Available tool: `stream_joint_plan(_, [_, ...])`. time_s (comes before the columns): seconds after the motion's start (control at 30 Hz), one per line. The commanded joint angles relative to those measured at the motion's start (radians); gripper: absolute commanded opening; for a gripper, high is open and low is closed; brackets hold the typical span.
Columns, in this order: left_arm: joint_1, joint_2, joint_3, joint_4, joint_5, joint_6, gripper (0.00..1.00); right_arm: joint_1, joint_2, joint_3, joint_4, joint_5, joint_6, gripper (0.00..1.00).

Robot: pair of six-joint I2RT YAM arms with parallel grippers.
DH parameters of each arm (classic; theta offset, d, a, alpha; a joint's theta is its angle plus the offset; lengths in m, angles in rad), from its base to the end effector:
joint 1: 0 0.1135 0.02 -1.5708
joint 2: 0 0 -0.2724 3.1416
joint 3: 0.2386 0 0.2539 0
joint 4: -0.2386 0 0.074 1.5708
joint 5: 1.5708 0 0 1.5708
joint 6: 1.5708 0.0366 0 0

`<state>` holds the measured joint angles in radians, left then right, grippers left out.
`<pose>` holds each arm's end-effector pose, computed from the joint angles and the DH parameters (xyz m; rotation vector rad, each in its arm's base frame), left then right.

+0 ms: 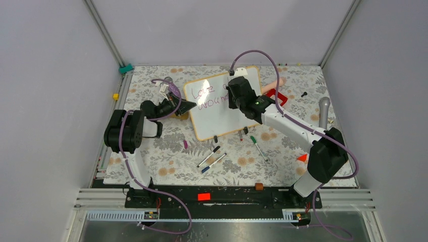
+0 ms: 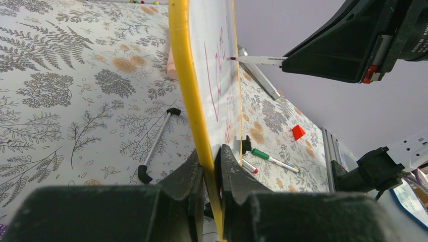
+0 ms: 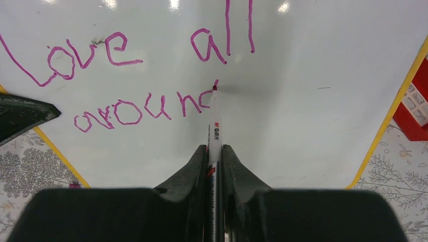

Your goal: Write a sentence on the whiteboard

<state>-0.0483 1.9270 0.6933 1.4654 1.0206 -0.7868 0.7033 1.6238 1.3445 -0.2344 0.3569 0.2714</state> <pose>0.3420 -0.0478 0.1772 0.3907 1.5540 -1.3397 0.3000 0.2376 0.3220 -0.2279 2.0447 0.2334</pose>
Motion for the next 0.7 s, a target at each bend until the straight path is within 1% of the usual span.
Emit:
stream_joint_plan(0.0, [0.003, 0.036, -0.008, 0.012, 0.074, 0.162, 0.0, -0.014, -0.012, -0.028, 0.008, -0.026, 0.021, 0.0])
stream_joint_plan(0.43, [0.004, 0.037, -0.008, 0.013, 0.073, 0.161, 0.0, -0.014, -0.034, -0.076, 0.002, -0.032, 0.028, 0.0])
stream_joint_plan(0.67, [0.004, 0.038, -0.008, 0.013, 0.074, 0.16, 0.0, -0.013, -0.054, -0.097, -0.002, 0.002, 0.028, 0.0])
